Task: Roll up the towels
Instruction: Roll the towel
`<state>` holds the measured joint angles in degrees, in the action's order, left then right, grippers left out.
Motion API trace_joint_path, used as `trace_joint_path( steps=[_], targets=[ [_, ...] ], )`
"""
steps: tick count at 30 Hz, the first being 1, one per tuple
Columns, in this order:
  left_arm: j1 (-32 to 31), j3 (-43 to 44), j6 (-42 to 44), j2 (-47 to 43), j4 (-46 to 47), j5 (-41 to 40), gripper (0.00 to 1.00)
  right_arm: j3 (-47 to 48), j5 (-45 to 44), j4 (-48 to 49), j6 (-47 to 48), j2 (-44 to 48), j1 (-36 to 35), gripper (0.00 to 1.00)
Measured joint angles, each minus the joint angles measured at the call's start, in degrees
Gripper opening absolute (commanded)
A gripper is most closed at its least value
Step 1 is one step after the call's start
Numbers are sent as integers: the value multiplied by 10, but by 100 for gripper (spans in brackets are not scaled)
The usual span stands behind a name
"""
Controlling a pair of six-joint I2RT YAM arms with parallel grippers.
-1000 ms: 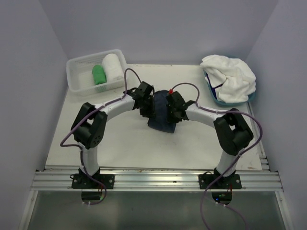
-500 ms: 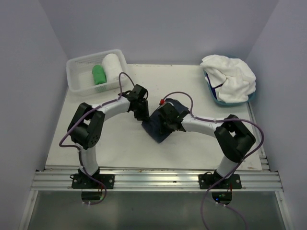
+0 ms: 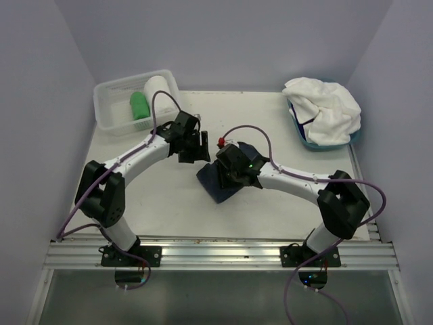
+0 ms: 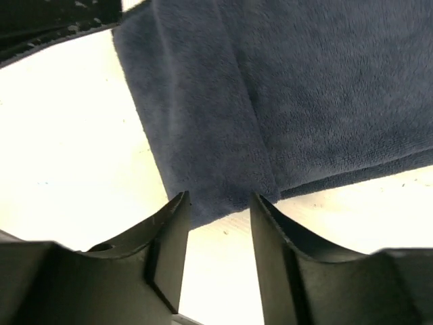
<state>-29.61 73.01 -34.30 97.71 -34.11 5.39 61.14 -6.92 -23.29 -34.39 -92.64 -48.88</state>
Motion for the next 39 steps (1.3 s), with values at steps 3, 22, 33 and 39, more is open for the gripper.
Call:
trace_joint_path(
  steps=[3, 22, 33, 39],
  targets=[
    [5, 0, 0, -24, -6, -3, 70, 17, -27, -12, 23, 0, -25, 53],
    [112, -123, -22, -104, -11, 5, 69, 91, -158, -30, 172, -157, -119, 54],
    [114, -190, -55, -132, 9, 25, 69, 86, -196, -24, 173, -149, -132, 61],
    [115, -193, -56, -134, 17, 29, 69, 77, -206, -19, 173, -132, -150, 60]
  ],
)
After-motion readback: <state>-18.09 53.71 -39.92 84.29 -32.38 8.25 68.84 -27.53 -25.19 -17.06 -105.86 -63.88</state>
